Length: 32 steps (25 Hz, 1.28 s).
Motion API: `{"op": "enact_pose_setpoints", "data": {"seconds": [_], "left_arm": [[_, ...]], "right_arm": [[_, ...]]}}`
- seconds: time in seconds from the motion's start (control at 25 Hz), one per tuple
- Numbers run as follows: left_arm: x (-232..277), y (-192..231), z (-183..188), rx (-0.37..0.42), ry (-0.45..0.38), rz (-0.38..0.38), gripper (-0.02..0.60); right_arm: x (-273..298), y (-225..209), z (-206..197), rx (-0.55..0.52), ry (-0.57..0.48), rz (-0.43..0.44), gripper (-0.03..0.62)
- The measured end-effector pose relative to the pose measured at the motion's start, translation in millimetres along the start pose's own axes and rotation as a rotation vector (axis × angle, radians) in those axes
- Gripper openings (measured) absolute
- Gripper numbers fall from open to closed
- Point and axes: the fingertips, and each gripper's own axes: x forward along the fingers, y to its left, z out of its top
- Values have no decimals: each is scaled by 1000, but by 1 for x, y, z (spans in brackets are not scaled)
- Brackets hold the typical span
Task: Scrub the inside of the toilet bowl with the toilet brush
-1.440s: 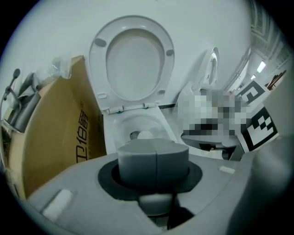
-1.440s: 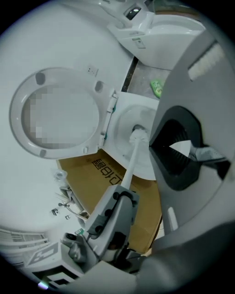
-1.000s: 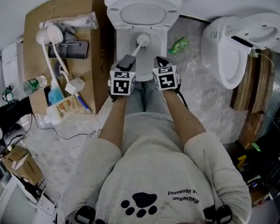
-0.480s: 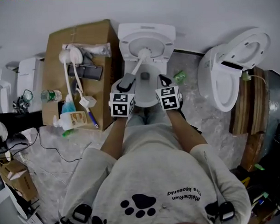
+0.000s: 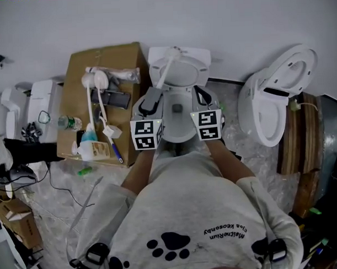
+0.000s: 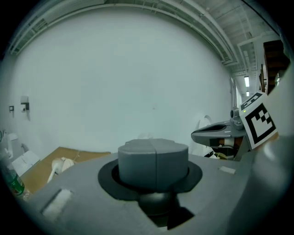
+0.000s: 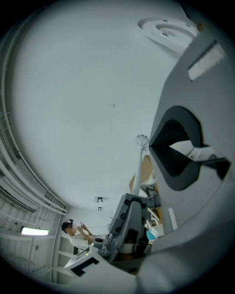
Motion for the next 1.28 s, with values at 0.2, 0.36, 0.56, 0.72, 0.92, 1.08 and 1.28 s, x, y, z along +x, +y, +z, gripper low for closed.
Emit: {"op": "enact_pose_setpoints", "data": {"seconds": [0.2, 0.36, 0.56, 0.72, 0.92, 1.08, 1.28], "left_arm": [[-8, -1, 56, 37, -152, 35, 153], [-13, -10, 98, 81, -254, 33, 153], [-20, -27, 133, 120, -340, 14, 153], [-23, -30, 135, 125, -351, 4, 153], [-27, -31, 124, 115, -335, -8, 153], [-29, -32, 115, 105, -328, -16, 153], [-29, -38, 106, 103, -320, -27, 153]], "right_arm": [[-21, -18, 58, -32, -146, -55, -3], [-40, -28, 94, -69, -241, -91, -3], [-64, -38, 117, -94, -307, -131, -3], [-69, -34, 112, -88, -298, -126, -5], [-70, -24, 101, -65, -288, -101, -5], [-67, -22, 90, -47, -271, -86, -5], [-64, -21, 81, -49, -248, -81, -5]]}}
